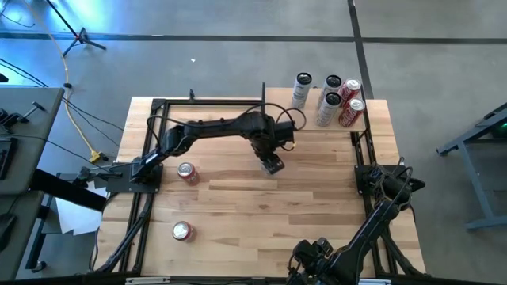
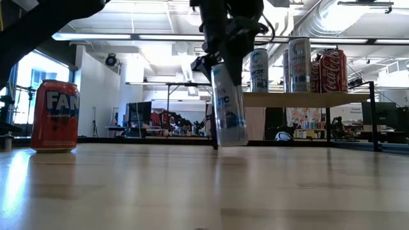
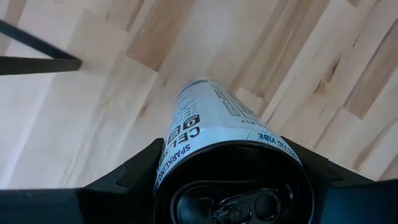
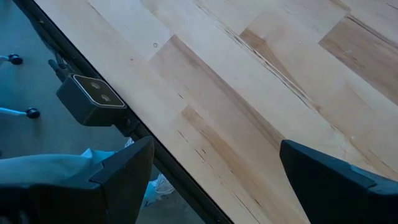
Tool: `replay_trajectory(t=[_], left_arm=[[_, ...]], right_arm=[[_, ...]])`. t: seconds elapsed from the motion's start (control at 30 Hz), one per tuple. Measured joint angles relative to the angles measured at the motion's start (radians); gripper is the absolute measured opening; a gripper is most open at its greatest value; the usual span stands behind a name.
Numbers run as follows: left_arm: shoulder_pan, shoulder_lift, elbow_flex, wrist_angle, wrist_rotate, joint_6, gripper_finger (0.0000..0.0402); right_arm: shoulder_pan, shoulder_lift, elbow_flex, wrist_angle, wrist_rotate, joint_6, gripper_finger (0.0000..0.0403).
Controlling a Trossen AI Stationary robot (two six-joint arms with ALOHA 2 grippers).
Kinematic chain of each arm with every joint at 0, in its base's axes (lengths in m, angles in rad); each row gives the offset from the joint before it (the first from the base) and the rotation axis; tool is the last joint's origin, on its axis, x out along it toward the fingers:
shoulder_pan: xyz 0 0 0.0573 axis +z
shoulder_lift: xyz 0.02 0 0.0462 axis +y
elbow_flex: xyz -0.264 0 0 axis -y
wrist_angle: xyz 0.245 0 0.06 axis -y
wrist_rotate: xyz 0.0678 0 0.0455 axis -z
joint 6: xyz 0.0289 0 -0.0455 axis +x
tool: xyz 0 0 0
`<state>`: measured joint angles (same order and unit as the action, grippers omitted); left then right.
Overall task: Place canned beverage on shelf
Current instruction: Put the white soda can on the shelf aligned with the other white soda can
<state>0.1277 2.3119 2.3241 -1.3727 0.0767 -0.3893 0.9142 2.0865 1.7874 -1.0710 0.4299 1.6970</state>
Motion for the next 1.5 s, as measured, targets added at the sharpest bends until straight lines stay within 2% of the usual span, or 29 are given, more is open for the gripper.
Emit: replay_trajectory(t=[0.2, 0.43, 0.63, 0.93, 1.13, 1.27, 1.5], left_arm=[[0.006, 0.000, 0.000, 0.003, -0.006, 0.000, 0.0237], [0.013, 0.000, 0.000, 0.003, -0.002, 0.000, 0.0265], [0.016, 0.000, 0.002, 0.004, -0.045, 0.001, 0.0286], [0.016, 0.000, 0.002, 0.001, -0.074, 0.001, 0.0289], [0.014, -0.003, 0.032, -0.014, -0.072, 0.057, 0.0290], [0.006, -0.031, 0.031, -0.017, -0.093, 0.075, 0.0293], [-0.014, -0.132, 0.032, -0.077, -0.181, 0.014, 0.0310]], right_arm=[[0.000, 0.000, 0.000, 0.000, 0.000, 0.000, 0.0337], [0.000, 0.000, 0.000, 0.000, 0.000, 0.000, 0.0337], [0.000, 0.000, 0.000, 0.001, 0.000, 0.000, 0.0337], [0.000, 0.000, 0.000, 0.001, 0.000, 0.000, 0.0337], [0.000, 0.000, 0.000, 0.000, 0.000, 0.000, 0.0337], [0.000, 0.000, 0.000, 0.003, 0.000, 0.000, 0.0337], [0.000, 0.000, 0.000, 0.015, -0.008, 0.000, 0.0337]])
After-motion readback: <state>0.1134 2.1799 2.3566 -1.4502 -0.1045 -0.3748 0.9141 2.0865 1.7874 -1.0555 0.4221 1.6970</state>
